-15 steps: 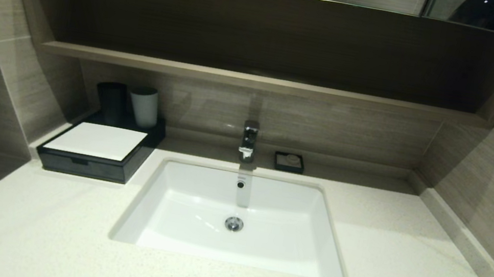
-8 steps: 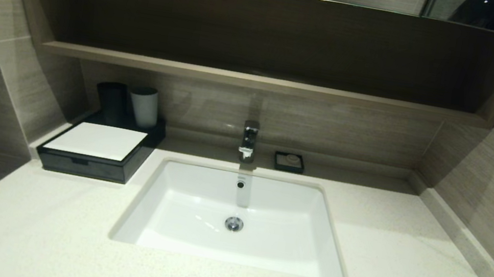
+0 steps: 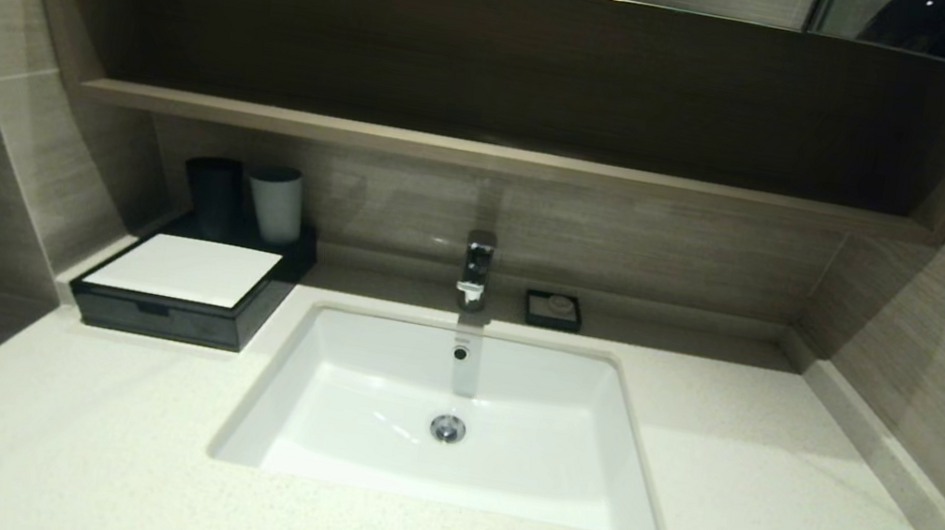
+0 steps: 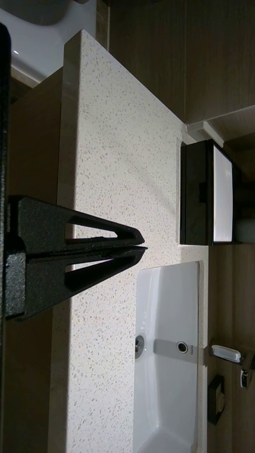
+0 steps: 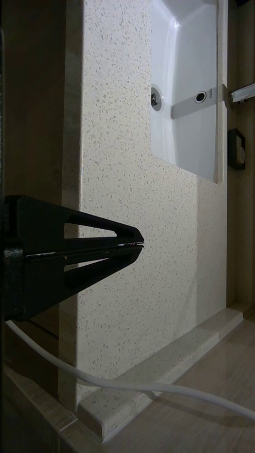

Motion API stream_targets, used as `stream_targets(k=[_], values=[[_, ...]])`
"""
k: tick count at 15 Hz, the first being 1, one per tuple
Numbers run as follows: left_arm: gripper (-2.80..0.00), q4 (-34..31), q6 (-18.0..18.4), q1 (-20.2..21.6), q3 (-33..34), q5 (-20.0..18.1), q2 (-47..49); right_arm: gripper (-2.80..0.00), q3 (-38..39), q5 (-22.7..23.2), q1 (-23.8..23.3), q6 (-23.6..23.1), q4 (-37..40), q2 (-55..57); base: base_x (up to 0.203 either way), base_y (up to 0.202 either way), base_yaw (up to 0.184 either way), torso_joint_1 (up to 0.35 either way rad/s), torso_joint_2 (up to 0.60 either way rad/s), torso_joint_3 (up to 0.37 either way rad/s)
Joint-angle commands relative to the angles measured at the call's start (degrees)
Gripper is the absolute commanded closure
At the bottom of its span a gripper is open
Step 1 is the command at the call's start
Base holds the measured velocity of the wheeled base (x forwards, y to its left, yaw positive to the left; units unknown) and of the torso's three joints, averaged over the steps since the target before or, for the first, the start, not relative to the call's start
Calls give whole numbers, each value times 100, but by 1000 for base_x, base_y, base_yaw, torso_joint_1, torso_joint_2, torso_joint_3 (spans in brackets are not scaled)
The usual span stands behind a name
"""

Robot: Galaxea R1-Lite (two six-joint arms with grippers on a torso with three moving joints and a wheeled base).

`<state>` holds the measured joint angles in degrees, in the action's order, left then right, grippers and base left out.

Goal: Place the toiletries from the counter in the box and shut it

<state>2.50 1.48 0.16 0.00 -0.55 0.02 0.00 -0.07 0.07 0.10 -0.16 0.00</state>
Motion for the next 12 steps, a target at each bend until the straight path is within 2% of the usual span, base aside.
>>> stream_targets(k=[1, 12], values=[[0, 14, 2, 2, 114, 2, 6, 0, 9, -1, 1, -1, -2, -9, 0, 0, 0, 0, 0, 0], [0, 5, 2, 6, 114, 2, 6, 0, 9, -1, 1, -1, -2, 0, 0, 0, 0, 0, 0, 0]])
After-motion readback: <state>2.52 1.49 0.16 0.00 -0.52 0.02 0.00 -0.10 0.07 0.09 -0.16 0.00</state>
